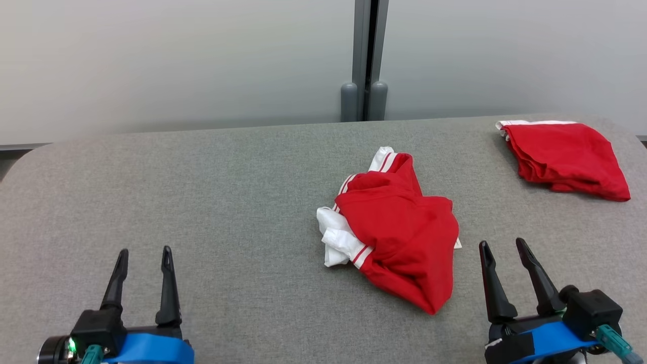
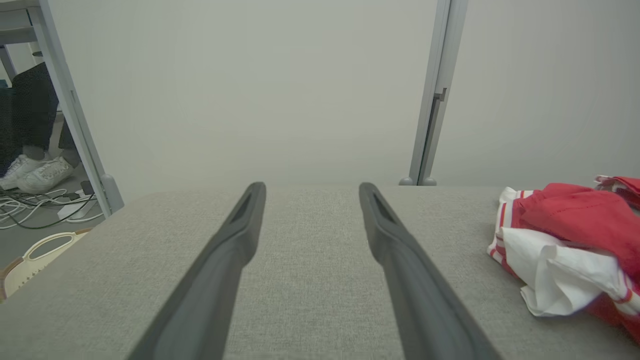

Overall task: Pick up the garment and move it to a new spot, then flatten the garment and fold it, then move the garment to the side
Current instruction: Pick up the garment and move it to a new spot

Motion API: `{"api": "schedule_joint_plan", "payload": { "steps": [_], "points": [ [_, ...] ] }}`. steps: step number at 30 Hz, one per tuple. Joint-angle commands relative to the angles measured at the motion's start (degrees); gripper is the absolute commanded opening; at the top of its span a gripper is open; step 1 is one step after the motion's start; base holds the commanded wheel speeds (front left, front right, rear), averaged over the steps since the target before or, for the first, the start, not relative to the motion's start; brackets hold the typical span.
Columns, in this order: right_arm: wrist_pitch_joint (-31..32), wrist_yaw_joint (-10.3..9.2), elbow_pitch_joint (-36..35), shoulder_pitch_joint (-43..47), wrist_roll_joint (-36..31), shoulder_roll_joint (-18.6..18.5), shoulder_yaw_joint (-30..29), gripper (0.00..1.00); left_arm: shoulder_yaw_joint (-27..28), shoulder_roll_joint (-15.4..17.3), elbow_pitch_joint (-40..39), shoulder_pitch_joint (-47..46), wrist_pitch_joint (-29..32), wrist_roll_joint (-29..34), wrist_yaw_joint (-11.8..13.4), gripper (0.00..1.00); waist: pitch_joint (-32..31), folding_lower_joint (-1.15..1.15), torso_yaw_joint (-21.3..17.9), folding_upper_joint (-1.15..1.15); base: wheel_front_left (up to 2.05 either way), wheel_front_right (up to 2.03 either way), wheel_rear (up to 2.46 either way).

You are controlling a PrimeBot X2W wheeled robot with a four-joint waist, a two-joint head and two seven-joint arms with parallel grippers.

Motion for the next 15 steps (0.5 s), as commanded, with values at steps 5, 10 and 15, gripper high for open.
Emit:
{"api": "schedule_joint_plan", "payload": {
  "steps": [5,10,15],
  "points": [
    [0.73,0.03,-0.2,1.97,-0.73,0.01,-0.58,1.0,1.08,-0.83,0.38,2.33,-0.24,1.27,-0.59,1.0,-0.99,0.01,0.31,0.0,0.0,0.0,0.0],
    [1.31,0.03,-0.76,2.78,-1.03,0.01,-0.89,1.0,1.66,-1.5,1.0,2.89,-0.23,1.96,-1.38,1.0,-1.21,0.01,0.37,0.0,0.0,0.0,0.0],
    [1.83,0.03,-1.2,2.79,-1.19,0.01,-0.92,1.0,2.29,-1.64,1.71,2.27,-0.23,2.56,-1.9,1.0,-0.91,0.01,0.31,0.0,0.0,0.0,0.0]
  ]
}}
